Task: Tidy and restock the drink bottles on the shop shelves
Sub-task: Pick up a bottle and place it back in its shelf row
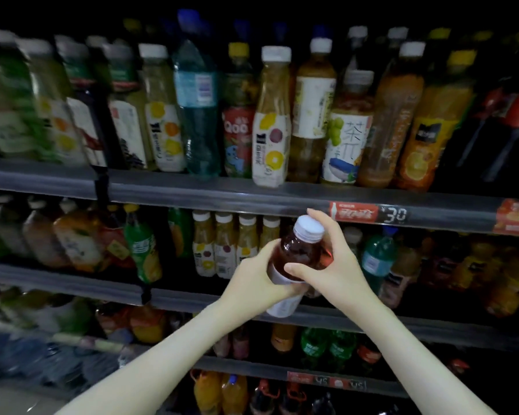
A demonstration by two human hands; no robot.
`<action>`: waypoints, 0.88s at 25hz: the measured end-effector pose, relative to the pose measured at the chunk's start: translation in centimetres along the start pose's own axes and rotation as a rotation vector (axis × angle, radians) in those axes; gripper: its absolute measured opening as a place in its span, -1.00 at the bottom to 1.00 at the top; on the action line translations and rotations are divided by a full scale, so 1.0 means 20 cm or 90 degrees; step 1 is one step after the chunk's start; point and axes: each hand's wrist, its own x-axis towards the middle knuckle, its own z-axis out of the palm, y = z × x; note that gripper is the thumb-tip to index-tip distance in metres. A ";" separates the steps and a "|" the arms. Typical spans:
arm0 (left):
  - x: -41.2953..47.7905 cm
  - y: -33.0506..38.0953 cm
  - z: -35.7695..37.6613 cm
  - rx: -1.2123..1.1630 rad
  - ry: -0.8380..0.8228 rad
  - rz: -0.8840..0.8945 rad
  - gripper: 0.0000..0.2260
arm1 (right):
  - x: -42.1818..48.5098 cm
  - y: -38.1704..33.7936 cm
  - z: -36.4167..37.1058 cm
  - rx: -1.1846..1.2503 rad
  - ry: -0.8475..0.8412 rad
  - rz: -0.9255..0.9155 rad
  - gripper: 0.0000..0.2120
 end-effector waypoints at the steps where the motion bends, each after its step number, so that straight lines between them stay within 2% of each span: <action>1: -0.01 0.01 -0.07 -0.004 0.024 0.005 -0.37 | 0.02 -0.04 0.03 0.013 -0.024 -0.006 -0.15; 3: -0.04 0.04 -0.21 -0.013 0.064 0.015 -0.39 | 0.05 -0.13 0.11 0.011 -0.073 -0.004 -0.17; 5: -0.07 0.04 -0.37 -0.002 0.082 0.033 -0.40 | 0.08 -0.22 0.23 -0.002 -0.090 0.012 -0.29; 7: -0.12 0.03 -0.54 0.024 0.080 0.049 -0.40 | 0.11 -0.32 0.37 -0.009 -0.080 0.018 -0.39; 10: -0.21 -0.03 -0.86 0.043 0.074 0.062 -0.37 | 0.15 -0.50 0.66 -0.017 -0.050 -0.007 -0.44; 16: -0.39 -0.20 -1.68 0.128 0.010 0.041 -0.26 | 0.31 -0.85 1.28 0.038 -0.015 -0.043 -0.58; 19: -0.48 -0.28 -1.91 0.127 0.072 0.009 -0.21 | 0.41 -0.98 1.52 0.082 -0.012 -0.040 -0.64; 22: -0.57 -0.34 -1.98 0.095 0.144 -0.039 -0.37 | 0.45 -1.04 1.74 0.096 -0.054 -0.050 -0.65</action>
